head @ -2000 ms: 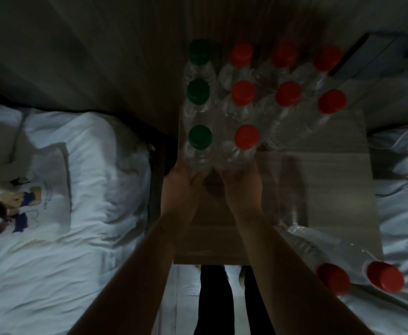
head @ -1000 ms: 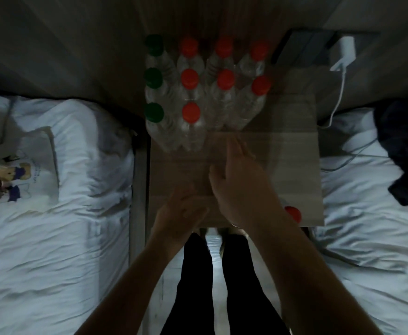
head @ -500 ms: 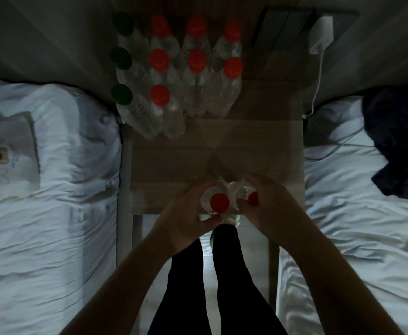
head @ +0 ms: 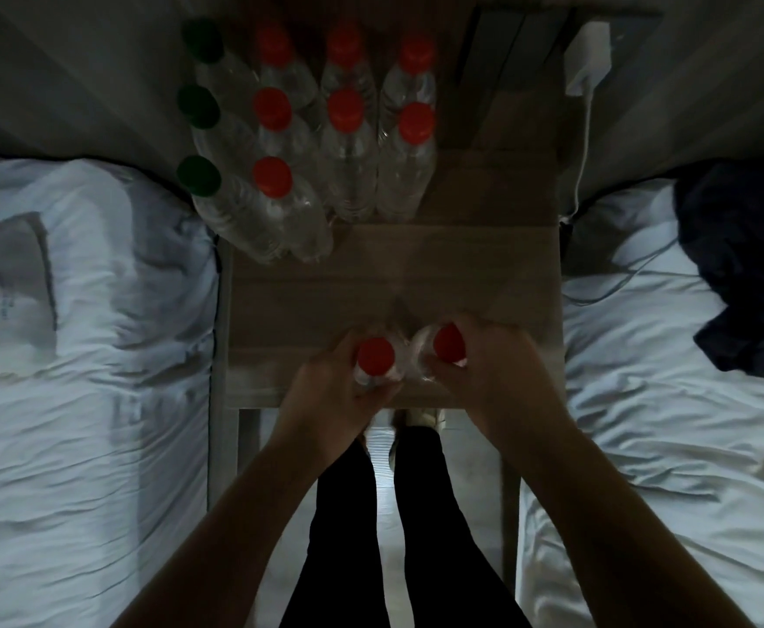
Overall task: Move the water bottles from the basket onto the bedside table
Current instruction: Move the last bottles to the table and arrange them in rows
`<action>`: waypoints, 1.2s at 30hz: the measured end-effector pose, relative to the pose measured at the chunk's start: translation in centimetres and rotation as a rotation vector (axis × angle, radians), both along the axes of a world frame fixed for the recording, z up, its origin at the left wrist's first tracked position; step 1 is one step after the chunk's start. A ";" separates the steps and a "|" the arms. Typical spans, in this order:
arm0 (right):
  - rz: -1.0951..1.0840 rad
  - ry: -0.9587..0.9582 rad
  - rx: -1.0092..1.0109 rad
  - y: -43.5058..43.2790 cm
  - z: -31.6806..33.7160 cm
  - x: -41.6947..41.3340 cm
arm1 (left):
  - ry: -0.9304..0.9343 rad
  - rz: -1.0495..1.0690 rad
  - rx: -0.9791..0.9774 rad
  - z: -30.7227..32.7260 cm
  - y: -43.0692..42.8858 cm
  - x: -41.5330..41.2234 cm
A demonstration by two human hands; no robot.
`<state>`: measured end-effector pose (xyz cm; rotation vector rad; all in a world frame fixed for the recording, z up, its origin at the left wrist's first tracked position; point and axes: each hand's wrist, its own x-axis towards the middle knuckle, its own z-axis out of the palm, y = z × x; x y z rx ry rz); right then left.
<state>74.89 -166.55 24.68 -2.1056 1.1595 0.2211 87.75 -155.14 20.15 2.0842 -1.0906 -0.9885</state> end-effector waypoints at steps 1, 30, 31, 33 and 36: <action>0.006 0.008 -0.013 -0.3 -0.1 0.5 | -0.009 0.015 0.007 0.1 -0.3 0.3; -0.259 -0.293 -0.030 -3.7 -3.2 5.0 | 0.061 0.136 -0.077 -2.4 -4.7 6.0; -0.280 -0.316 -0.010 -3.7 -3.3 5.0 | 0.086 0.148 -0.079 -2.7 -4.7 6.0; -0.311 -0.371 0.060 -3.6 -3.8 4.8 | 0.117 0.146 -0.089 -3.2 -4.5 6.1; -0.347 -0.449 0.149 -3.2 -5.1 4.6 | 0.113 0.144 -0.117 -3.9 -4.3 6.2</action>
